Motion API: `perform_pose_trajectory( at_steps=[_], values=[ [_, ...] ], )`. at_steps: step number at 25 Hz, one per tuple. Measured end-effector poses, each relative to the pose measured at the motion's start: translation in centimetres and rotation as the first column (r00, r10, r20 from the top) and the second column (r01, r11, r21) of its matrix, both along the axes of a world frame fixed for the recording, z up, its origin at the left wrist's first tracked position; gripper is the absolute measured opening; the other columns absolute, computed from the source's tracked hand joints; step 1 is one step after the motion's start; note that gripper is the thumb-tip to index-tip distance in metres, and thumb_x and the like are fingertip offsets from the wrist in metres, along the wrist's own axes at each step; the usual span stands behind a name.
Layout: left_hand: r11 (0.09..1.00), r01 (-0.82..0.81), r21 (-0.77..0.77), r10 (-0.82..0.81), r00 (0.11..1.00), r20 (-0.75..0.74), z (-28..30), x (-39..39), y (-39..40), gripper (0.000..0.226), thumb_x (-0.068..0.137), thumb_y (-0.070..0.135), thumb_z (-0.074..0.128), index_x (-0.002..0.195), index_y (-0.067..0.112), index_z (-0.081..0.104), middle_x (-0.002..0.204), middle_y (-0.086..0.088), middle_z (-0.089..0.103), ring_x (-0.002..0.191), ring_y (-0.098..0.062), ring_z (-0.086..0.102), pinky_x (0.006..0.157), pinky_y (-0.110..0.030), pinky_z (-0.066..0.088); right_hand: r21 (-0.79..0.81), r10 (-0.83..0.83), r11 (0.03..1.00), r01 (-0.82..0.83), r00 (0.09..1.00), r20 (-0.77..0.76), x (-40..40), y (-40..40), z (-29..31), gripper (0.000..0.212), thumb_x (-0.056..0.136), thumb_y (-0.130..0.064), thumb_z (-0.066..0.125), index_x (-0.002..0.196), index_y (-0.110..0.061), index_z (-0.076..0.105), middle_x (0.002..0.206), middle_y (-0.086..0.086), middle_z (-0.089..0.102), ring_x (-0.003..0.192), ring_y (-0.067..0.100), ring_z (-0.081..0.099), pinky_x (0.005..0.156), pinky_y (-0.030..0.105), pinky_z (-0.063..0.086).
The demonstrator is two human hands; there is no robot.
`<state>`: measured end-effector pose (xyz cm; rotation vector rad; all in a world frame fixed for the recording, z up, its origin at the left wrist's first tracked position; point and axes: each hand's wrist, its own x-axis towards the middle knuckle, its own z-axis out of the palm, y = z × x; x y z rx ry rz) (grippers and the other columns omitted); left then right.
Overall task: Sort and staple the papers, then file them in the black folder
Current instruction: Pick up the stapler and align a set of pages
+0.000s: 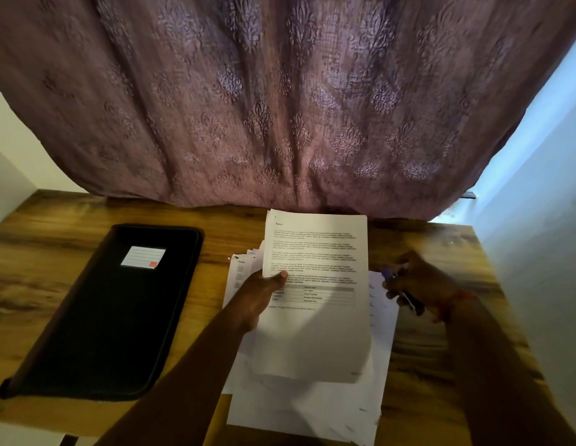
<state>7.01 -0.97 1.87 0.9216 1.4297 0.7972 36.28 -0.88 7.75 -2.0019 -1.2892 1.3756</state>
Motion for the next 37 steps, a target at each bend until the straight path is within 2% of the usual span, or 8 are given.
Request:
perform_pose_trajectory(
  at_steps=[3, 8, 18, 25, 28, 32, 34, 37],
  values=[
    [1.0, 0.008, -0.005, -0.008, 1.0, -0.019, -0.3, 0.0, -0.2, 0.008, 0.097, 0.032, 0.059, 0.105, 0.034, 0.06, 0.1, 0.018, 0.066, 0.104, -0.016, 0.06, 0.102, -0.043, 0.044, 0.22, -0.108, 0.968, 0.118, 0.992, -0.059, 0.2, 0.5, 0.7, 0.026, 0.089, -0.02, 0.068, 0.105, -0.006, 0.053, 0.082, 0.018, 0.071, 0.066, 0.026, 0.066, 0.059, 0.034, 0.052],
    [0.999, 0.035, 0.013, -0.035, 0.999, -0.026, -0.2, 0.5, -0.7, 0.023, 0.097, 0.036, 0.059, 0.119, 0.031, 0.06, 0.12, 0.008, 0.067, 0.114, -0.02, 0.061, 0.106, -0.048, 0.045, 0.098, -0.132, 0.965, 0.245, 0.771, -0.623, -2.4, 0.1, 3.3, 0.024, 0.098, -0.032, 0.053, 0.107, -0.012, 0.064, 0.085, 0.008, 0.067, 0.06, 0.014, 0.05, 0.047, 0.022, 0.036],
    [0.994, 0.091, 0.058, -0.086, 0.993, -0.077, 0.4, 1.0, -1.8, 0.026, 0.096, 0.041, 0.057, 0.121, 0.031, 0.059, 0.117, 0.01, 0.067, 0.103, -0.012, 0.063, 0.094, -0.036, 0.051, 0.327, 0.102, 0.945, -0.016, 0.964, -0.246, -7.4, 0.9, 4.0, 0.033, 0.085, -0.015, 0.074, 0.11, -0.02, 0.053, 0.089, 0.009, 0.068, 0.062, 0.016, 0.062, 0.054, 0.031, 0.05],
    [0.989, 0.126, 0.078, -0.117, 0.987, -0.108, 1.1, 0.7, -2.8, 0.034, 0.097, 0.044, 0.055, 0.128, 0.03, 0.057, 0.121, 0.011, 0.066, 0.101, -0.01, 0.063, 0.081, -0.025, 0.049, 0.316, 0.159, 0.946, -0.077, 0.958, -0.24, -8.2, 1.3, 3.8, 0.044, 0.102, -0.05, 0.034, 0.108, -0.02, 0.065, 0.083, 0.002, 0.068, 0.067, 0.012, 0.056, 0.06, 0.027, 0.047],
    [0.981, 0.168, 0.102, -0.156, 0.982, -0.11, 1.2, 0.5, -3.1, 0.037, 0.097, 0.044, 0.055, 0.131, 0.029, 0.056, 0.125, 0.012, 0.064, 0.106, -0.01, 0.062, 0.083, -0.024, 0.052, 0.453, 0.23, 0.86, -0.235, 0.971, 0.068, -7.7, 2.8, 4.0, 0.036, 0.1, -0.047, 0.043, 0.103, -0.02, 0.066, 0.086, 0.001, 0.066, 0.075, 0.015, 0.058, 0.07, 0.032, 0.051],
    [0.979, 0.181, 0.088, -0.173, 0.981, -0.091, 1.4, 0.7, -3.3, 0.036, 0.097, 0.042, 0.056, 0.13, 0.03, 0.055, 0.129, 0.01, 0.062, 0.115, -0.015, 0.059, 0.104, -0.041, 0.045, 0.378, 0.279, 0.575, -0.726, 0.608, 0.744, -6.5, 6.4, 7.0, 0.038, 0.09, -0.05, 0.058, 0.118, -0.025, 0.064, 0.108, 0.0, 0.059, 0.1, 0.02, 0.057, 0.085, 0.036, 0.047],
    [0.978, 0.18, 0.104, -0.17, 0.981, -0.097, 1.6, 0.9, -3.6, 0.033, 0.096, 0.041, 0.057, 0.129, 0.033, 0.054, 0.13, 0.013, 0.061, 0.115, -0.013, 0.057, 0.104, -0.041, 0.042, 0.178, 0.37, 0.502, -0.846, 0.396, 0.84, -6.9, 7.3, 8.7, 0.038, 0.088, -0.051, 0.06, 0.116, -0.027, 0.065, 0.104, -0.003, 0.055, 0.101, 0.021, 0.056, 0.079, 0.032, 0.042],
    [0.967, 0.221, 0.13, -0.207, 0.972, -0.109, 2.3, 1.3, -4.0, 0.031, 0.097, 0.041, 0.056, 0.127, 0.036, 0.051, 0.127, 0.015, 0.06, 0.114, -0.01, 0.056, 0.104, -0.039, 0.042, 0.045, 0.499, 0.441, -0.896, 0.286, 0.818, -8.1, 7.6, 10.2, 0.036, 0.088, -0.048, 0.063, 0.115, -0.025, 0.067, 0.103, -0.004, 0.056, 0.097, 0.018, 0.055, 0.078, 0.032, 0.042]
  ],
)
